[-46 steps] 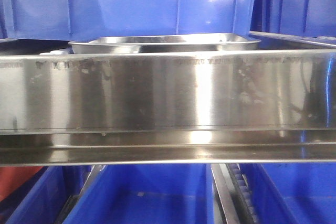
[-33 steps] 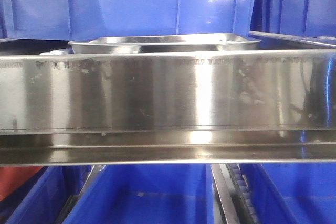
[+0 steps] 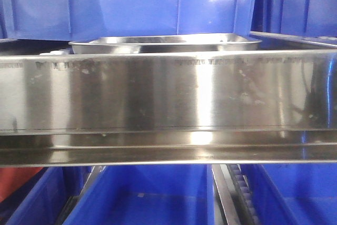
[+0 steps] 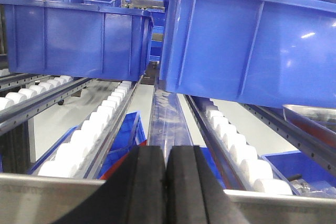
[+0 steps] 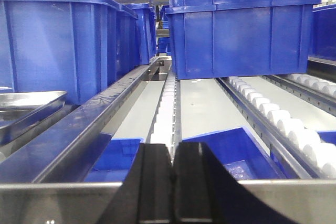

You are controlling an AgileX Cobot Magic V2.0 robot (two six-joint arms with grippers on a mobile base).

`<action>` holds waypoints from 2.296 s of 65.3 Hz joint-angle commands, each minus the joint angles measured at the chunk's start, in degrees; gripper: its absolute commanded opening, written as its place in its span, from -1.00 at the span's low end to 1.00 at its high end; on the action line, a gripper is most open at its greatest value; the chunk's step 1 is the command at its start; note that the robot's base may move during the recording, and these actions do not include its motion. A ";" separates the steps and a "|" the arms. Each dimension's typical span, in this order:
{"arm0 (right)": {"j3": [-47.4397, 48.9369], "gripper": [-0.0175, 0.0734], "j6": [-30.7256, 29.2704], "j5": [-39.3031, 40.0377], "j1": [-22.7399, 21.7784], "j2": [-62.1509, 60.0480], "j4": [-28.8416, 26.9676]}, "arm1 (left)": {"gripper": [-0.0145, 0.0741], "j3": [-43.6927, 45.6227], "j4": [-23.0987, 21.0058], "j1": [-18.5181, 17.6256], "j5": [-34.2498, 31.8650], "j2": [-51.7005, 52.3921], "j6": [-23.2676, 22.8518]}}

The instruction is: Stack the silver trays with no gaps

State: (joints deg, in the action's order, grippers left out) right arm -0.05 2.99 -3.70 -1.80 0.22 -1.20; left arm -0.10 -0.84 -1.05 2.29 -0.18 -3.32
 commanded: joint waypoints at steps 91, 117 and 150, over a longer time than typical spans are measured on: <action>48.07 -0.79 10.37 -32.18 -0.28 54.00 -0.50 | -0.69 39.01 0.84 0.05 13.73 -44.95 0.06; 58.30 -0.78 7.21 -38.58 10.33 68.59 2.14 | -0.70 51.75 -1.33 -4.23 20.81 -61.22 0.06; 88.75 -0.76 23.48 -61.09 23.83 93.10 10.45 | -0.71 83.16 13.07 -22.32 47.07 -89.29 -23.00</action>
State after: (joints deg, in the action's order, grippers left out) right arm 84.93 25.74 -62.59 21.17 90.39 8.94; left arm 79.87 11.86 -21.25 46.76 -86.75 -24.20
